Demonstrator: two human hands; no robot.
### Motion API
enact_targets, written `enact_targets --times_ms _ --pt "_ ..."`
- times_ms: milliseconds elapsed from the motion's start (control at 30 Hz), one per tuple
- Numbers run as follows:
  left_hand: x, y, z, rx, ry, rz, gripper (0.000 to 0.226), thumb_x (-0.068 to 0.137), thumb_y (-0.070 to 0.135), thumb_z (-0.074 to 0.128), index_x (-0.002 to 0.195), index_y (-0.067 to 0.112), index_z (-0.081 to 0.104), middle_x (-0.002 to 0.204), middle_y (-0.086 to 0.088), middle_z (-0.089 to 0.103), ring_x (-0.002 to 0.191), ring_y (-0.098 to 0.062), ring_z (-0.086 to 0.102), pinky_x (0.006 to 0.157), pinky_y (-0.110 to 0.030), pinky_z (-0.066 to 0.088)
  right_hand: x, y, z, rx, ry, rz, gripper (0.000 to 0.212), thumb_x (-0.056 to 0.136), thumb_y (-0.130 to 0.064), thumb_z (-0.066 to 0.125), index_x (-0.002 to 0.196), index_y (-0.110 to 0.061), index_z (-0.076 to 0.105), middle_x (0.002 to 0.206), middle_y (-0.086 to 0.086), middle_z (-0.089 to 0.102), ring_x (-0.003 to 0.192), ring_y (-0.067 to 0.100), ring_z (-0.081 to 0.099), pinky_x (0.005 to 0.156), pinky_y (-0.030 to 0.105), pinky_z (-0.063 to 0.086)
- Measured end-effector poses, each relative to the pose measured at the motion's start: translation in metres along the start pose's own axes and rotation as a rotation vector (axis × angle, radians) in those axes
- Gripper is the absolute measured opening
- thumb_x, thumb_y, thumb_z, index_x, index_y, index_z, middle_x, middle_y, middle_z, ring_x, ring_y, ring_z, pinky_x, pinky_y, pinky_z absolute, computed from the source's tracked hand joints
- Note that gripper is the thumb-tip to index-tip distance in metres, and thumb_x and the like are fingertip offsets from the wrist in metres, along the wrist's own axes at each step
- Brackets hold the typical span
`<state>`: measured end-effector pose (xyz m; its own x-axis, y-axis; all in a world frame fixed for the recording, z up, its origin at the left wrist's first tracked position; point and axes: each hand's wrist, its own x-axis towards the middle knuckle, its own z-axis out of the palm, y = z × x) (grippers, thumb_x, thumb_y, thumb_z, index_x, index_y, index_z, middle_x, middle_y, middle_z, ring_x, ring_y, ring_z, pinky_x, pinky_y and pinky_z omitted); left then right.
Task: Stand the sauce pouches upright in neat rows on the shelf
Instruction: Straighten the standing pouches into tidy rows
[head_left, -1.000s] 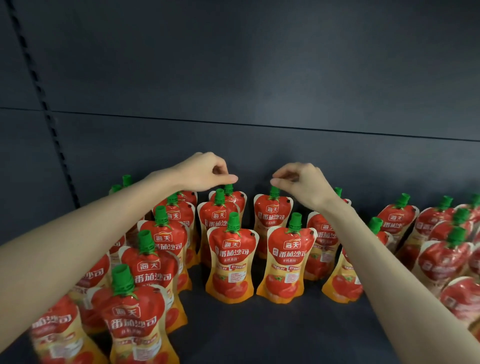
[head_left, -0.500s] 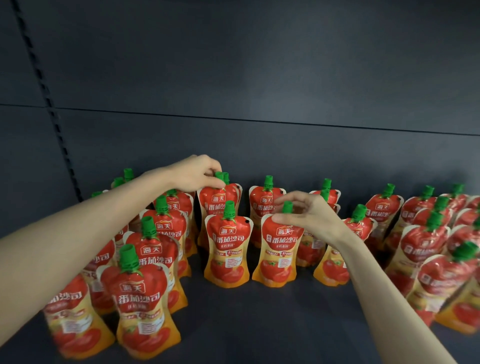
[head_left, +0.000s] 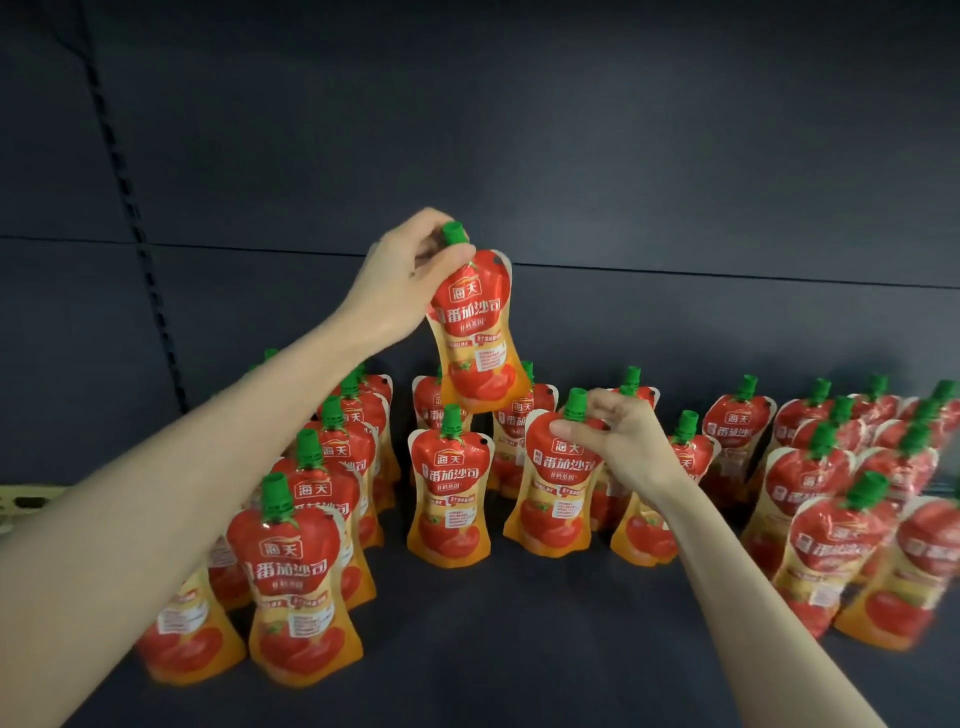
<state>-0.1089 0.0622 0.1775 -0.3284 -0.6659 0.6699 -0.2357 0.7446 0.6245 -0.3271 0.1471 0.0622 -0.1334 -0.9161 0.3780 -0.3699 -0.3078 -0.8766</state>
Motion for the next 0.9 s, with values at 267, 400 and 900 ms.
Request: enact_targets --times_ms 267,400,900 --pt "-0.051 0.048 0.021 -0.094 0.075 0.058 0.016 0.093 0.024 0.052 0.107 0.016 0.053 0.095 0.015 0.059 0.087 0.008 0.059 0.072 -0.011 0.049 -0.033 -0.008 -0.023 0.026 -0.015 -0.014 0.022 0.078 -0.018 0.072 0.094 -0.005 0.065 0.1 0.008 0.07 0.093 0.021 0.068 0.079 0.035 0.058" --pt "-0.071 0.055 0.031 -0.09 0.149 0.056 0.021 0.093 0.027 0.054 0.11 0.015 0.054 0.097 0.015 0.059 0.093 -0.003 0.059 0.079 -0.02 0.052 -0.048 -0.002 -0.021 0.029 -0.031 -0.007 0.022 0.081 -0.014 0.069 0.097 0.001 0.064 0.094 0.0 0.071 0.087 0.012 0.069 0.073 0.026 0.057" --pt "-0.108 0.022 0.034 -0.146 0.098 -0.14 0.021 0.094 0.021 0.052 0.112 0.012 0.054 0.096 0.008 0.06 0.086 0.002 0.06 0.07 -0.014 0.052 -0.042 0.014 0.009 0.042 0.002 -0.016 0.008 0.085 -0.015 0.066 0.085 -0.023 0.064 0.093 -0.005 0.069 0.089 0.012 0.068 0.078 0.03 0.057"
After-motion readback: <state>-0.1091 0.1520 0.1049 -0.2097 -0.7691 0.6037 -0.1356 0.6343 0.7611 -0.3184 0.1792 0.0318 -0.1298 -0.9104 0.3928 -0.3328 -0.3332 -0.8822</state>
